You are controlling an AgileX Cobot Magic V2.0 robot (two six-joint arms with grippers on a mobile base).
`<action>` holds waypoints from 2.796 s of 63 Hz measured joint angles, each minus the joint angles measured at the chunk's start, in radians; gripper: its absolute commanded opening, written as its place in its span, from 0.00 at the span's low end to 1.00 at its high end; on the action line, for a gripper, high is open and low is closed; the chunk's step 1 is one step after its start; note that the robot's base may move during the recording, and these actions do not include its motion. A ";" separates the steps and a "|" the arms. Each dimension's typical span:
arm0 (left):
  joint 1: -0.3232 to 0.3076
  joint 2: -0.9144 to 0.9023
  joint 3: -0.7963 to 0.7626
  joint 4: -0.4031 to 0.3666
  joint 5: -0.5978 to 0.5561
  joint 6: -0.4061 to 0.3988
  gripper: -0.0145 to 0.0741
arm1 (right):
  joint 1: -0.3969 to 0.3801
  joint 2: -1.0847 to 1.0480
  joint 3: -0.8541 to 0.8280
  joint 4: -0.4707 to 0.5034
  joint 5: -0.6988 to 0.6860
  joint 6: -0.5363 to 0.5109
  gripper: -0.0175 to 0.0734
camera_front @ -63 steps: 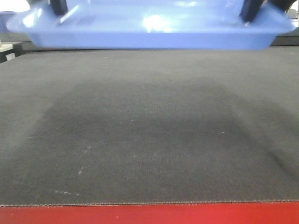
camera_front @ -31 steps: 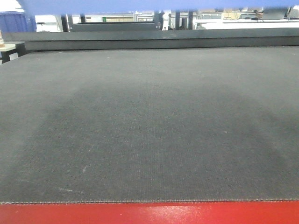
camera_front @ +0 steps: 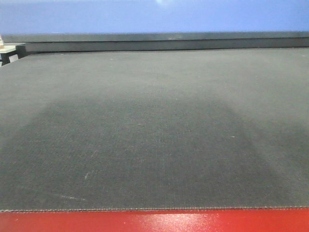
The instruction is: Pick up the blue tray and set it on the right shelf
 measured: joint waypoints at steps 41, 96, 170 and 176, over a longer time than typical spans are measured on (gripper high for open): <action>0.000 -0.029 0.000 -0.053 -0.013 0.005 0.11 | 0.006 -0.123 0.000 -0.002 0.023 0.000 0.25; 0.000 -0.029 0.000 -0.055 -0.013 0.005 0.11 | 0.006 -0.123 0.000 -0.004 0.024 -0.002 0.25; 0.000 -0.029 0.000 -0.062 -0.013 0.005 0.11 | 0.006 -0.123 0.000 -0.004 0.024 -0.004 0.25; 0.000 -0.029 0.000 -0.062 -0.013 0.005 0.11 | 0.006 -0.123 0.000 -0.004 0.024 -0.004 0.25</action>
